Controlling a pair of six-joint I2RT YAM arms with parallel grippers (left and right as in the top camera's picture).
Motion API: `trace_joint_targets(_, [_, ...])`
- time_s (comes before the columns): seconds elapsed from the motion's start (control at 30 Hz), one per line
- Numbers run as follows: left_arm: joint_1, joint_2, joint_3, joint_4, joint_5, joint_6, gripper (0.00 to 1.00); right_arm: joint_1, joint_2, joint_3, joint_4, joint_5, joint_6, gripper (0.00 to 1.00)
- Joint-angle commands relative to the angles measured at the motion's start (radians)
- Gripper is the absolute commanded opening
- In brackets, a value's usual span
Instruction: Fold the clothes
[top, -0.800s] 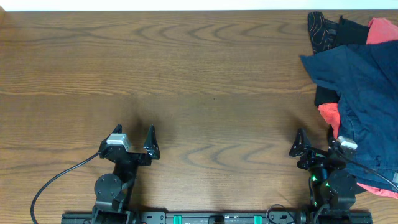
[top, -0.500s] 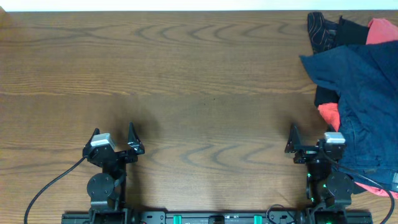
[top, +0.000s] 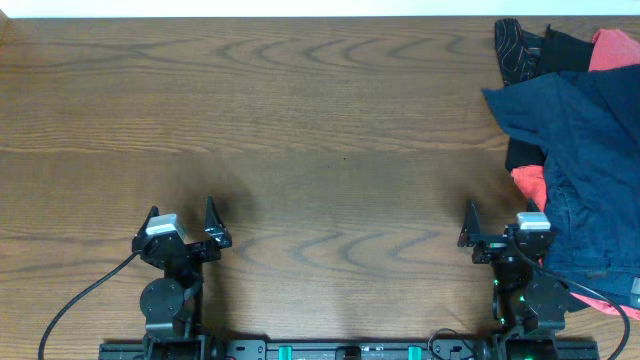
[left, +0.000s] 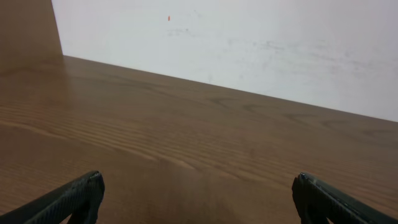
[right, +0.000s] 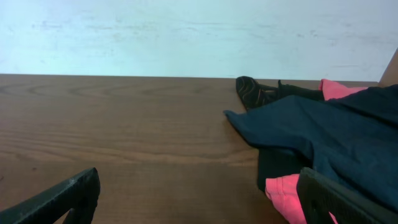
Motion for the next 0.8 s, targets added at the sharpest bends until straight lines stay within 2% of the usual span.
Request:
trace_joint_targets(0.0, [0.005, -0.002, -0.015, -0.043, -0.045, 0.02, 0.98, 0.011, 0.0, -0.006, 0.003, -0.008, -0.017, 0.99])
trace_joint_targets(0.77, [0.005, -0.002, -0.015, -0.043, -0.045, 0.02, 0.98, 0.011, 0.0, -0.006, 0.034, -0.008, -0.018, 0.99])
